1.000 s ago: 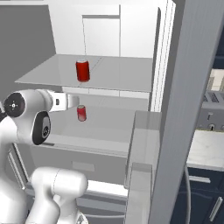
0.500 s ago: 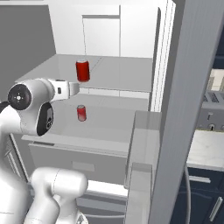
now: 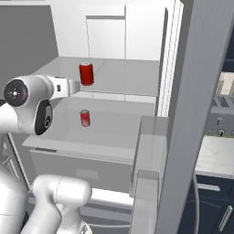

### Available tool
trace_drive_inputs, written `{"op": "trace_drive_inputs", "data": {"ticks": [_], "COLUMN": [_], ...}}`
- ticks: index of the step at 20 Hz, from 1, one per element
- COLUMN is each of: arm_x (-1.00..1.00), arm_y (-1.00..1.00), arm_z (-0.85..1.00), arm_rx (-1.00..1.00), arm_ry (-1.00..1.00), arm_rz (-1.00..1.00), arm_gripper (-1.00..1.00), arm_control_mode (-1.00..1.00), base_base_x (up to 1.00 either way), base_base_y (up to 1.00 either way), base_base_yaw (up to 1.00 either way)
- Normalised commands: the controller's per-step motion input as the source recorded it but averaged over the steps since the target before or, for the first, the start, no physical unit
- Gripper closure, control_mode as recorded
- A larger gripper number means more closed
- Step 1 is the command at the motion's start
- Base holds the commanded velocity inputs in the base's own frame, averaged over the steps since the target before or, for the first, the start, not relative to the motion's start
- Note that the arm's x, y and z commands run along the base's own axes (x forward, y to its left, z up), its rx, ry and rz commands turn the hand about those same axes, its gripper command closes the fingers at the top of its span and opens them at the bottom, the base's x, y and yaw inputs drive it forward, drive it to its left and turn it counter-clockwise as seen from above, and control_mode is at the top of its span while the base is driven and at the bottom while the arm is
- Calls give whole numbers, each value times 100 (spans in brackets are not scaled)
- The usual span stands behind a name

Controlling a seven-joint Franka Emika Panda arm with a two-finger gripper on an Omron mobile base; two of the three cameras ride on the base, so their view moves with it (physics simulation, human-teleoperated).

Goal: Open the fridge, grab two sodas, and place both sodas inside the bowl with ice on the dining counter.

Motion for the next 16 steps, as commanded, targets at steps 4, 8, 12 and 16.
{"op": "trace_drive_inputs", "data": {"ticks": [4, 8, 12, 16], "arm_x": [41, 43, 46, 47], "arm_y": [0, 1, -4, -7], "arm_z": [0, 7, 1, 0], "arm_rx": [0, 1, 3, 1], "arm_ry": [0, 0, 0, 0], "arm_rz": [0, 0, 0, 0], "arm_gripper": [-100, -100, -100, -100], "arm_control_mode": [-100, -100, -100, -100], "base_base_x": [0, 0, 0, 0], "base_base_y": [0, 0, 0, 0], "base_base_yaw": [0, 0, 0, 0]}}
